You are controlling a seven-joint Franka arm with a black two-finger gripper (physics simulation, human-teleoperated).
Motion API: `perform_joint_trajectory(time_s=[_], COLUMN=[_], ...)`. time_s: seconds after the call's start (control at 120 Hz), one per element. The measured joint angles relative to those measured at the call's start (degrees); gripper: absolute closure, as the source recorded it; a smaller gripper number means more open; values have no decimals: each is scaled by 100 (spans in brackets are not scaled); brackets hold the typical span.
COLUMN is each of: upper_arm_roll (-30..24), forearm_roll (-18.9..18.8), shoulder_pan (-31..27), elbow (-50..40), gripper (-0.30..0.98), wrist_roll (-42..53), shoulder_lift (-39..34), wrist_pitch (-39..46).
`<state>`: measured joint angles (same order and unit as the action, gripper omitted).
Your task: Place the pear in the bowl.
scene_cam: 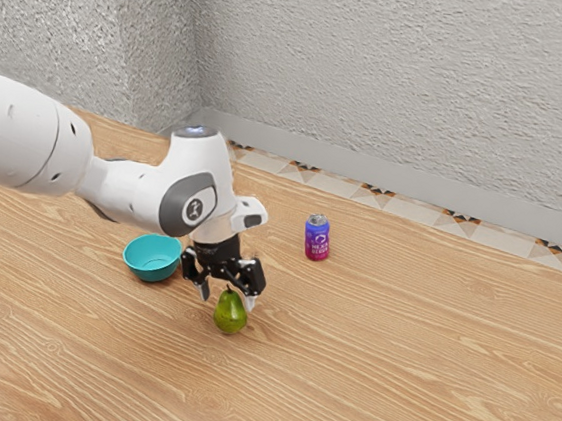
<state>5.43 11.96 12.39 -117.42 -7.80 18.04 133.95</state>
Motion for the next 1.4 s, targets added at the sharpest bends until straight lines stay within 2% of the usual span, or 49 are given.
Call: perform_joint_trajectory(time_s=[0.233,0.75,0.975,1.233,1.4], upper_arm_roll=[-12,-78,-61,-10,780], forearm_roll=[112,199,210,101,-320], shoulder_pan=[18,62,62,66,55], elbow=[-284,-313,-319,-313,223], gripper=[0,0,25,41,50], wrist_roll=[23,173,240,196,92], shoulder_lift=[32,291,281,-10,-340], wrist_pitch=[555,860,849,734,242])
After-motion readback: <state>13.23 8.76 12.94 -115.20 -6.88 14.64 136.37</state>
